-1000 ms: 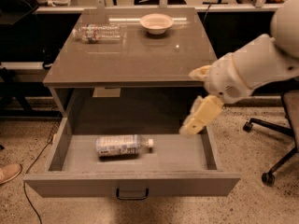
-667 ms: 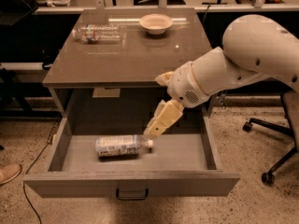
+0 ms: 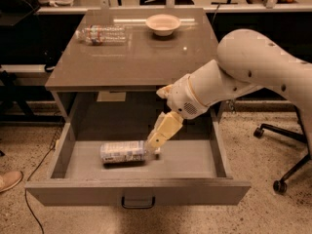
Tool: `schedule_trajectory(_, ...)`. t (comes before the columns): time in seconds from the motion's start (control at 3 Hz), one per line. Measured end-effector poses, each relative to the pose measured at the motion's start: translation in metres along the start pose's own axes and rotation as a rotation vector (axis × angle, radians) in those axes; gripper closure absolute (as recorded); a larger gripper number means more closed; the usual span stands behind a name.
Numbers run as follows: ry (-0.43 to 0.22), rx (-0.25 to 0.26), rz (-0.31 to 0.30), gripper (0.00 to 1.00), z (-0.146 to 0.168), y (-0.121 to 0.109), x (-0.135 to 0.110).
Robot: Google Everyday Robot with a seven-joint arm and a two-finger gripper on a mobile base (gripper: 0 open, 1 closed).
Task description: Pick blue plastic bottle from top drawer and place on counter
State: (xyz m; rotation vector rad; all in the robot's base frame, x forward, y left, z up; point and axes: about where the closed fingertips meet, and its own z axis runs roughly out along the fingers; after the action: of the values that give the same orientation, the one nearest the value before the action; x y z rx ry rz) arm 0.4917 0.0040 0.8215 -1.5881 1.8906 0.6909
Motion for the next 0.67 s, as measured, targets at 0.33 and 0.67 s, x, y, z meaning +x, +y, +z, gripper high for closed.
schedule_trajectory(0.33,0.023,-0.039,0.041,0.00,0.048,-0.008,0.020)
schedule_trajectory(0.67,0.060,-0.041,0.067,0.00,0.098,-0.017,0.034)
